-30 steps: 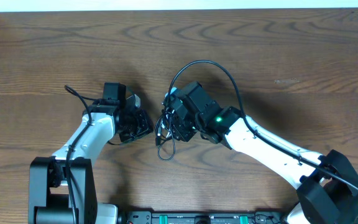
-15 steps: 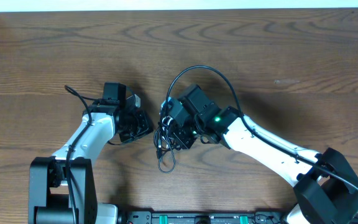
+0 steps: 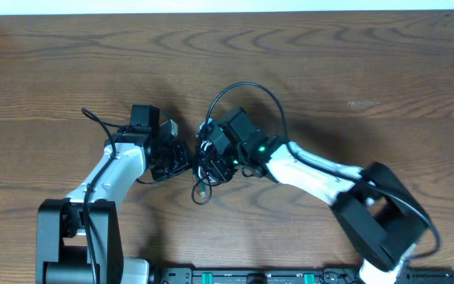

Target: Untangle cables

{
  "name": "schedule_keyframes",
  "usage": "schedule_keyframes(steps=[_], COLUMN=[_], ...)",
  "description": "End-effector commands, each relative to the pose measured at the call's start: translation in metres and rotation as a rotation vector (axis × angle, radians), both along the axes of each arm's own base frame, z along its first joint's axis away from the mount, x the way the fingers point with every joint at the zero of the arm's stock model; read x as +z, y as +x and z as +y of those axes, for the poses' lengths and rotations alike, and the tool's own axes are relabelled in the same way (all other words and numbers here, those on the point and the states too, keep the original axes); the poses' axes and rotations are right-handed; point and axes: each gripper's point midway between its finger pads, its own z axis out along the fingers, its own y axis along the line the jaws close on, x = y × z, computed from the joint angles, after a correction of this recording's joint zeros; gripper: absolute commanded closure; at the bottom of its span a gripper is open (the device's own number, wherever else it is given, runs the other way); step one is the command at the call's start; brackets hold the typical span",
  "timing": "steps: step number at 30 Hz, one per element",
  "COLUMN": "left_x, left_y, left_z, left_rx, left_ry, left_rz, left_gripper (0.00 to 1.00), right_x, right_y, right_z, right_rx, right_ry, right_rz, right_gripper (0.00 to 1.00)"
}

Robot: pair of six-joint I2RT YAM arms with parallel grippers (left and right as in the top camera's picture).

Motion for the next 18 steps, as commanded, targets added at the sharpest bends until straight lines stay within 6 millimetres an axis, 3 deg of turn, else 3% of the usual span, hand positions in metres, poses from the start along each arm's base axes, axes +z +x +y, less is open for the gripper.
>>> schedule_keyframes(steps=[1,5,9,12,15,18], left_x=[-0.003,-0.003,-0.003,-0.003,-0.003,-0.003], left_y=[-0.003,-0.003,-0.003,-0.003,-0.003,-0.003], left_z=[-0.001,-0.001,-0.001,-0.001,-0.001,-0.001], left_rx=[-0.015,-0.015,-0.015,-0.015,-0.015,-0.015], left_ry=[-0.003,-0.003,-0.003,-0.003,-0.003,-0.003], left_rz=[0.007,0.007,0.007,0.007,0.007,0.007], left_gripper=[0.92,0.92,0.92,0.92,0.92,0.92], right_x=[-0.019,-0.009,0.019,0.044,0.065,0.082], right_y=[0.002,0.014,0.021,0.023,0.013,-0.004], right_z=[0.003,0.0,-0.007,-0.023,-0.038,-0.041], right_rx=[-0.015,-0.051,-0.085,-0.12,-0.132,-0.075], right_ry=[-0.008,0.018,0.074,0.078,0.062,0.07], right_rz=[0.028,0.015,0.027,0.034,0.05,0.048], right_gripper=[0.99,0.99,0.99,0.99,0.99,0.99])
